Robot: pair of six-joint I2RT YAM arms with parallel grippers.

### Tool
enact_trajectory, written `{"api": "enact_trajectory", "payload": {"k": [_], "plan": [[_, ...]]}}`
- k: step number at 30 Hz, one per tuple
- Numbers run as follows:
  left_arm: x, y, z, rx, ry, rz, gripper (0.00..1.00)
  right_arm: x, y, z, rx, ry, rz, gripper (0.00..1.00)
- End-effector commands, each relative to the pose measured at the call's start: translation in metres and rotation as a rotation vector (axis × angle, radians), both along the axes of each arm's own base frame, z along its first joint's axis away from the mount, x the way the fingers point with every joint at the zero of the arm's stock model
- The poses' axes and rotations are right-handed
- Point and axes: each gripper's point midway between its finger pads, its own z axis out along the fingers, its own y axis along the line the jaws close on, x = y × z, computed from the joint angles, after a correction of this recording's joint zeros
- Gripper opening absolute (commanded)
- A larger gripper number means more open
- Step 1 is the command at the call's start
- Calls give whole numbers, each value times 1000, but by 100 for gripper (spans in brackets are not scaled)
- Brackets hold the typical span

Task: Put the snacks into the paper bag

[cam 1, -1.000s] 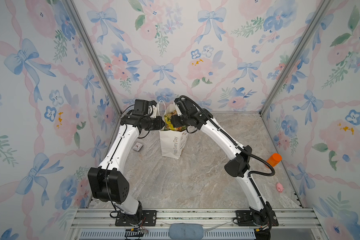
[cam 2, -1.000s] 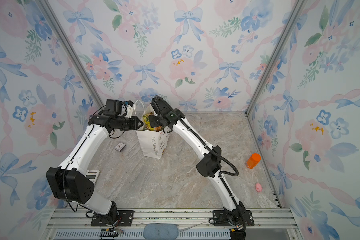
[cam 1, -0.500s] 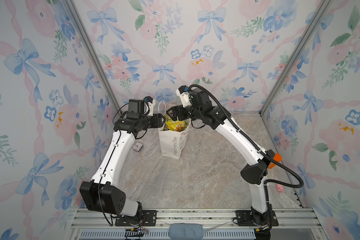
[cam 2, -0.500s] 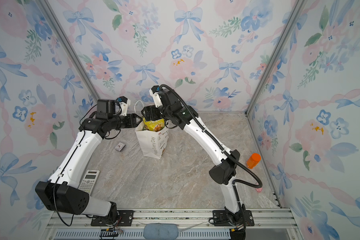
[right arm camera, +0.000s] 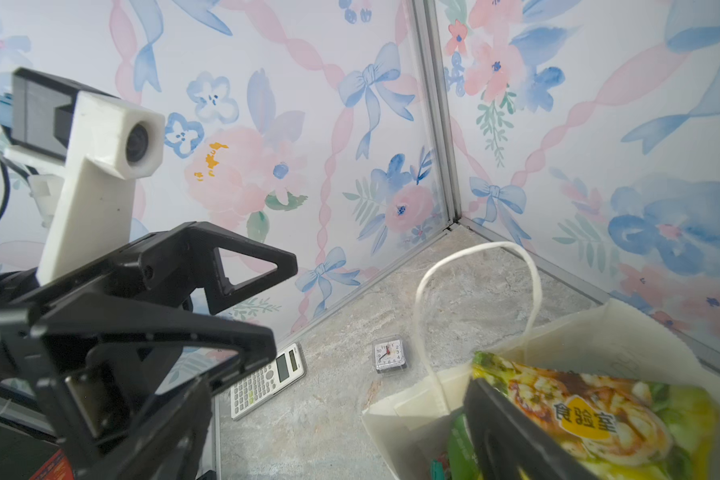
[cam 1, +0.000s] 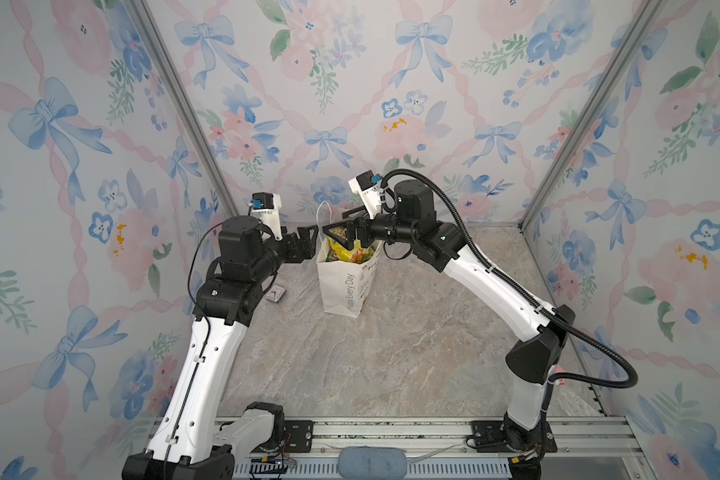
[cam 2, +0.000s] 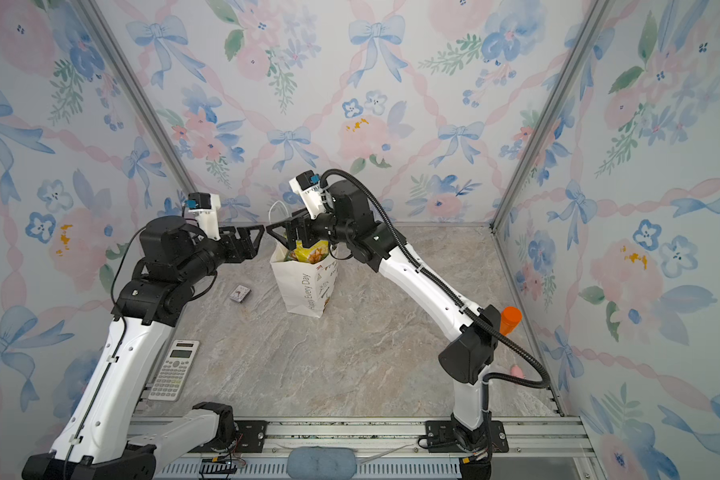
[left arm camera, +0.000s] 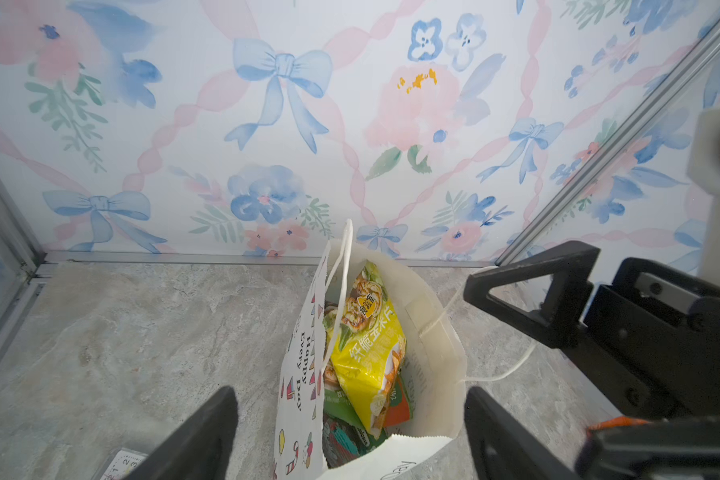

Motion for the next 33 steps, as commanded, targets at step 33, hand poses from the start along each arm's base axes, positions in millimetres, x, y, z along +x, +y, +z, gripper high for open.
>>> {"api": "enact_trajectory", "payload": {"k": [33], "plan": [[-35, 130, -232, 278, -222, 678, 98, 27, -431, -295, -481, -207, -1327, 97]]}}
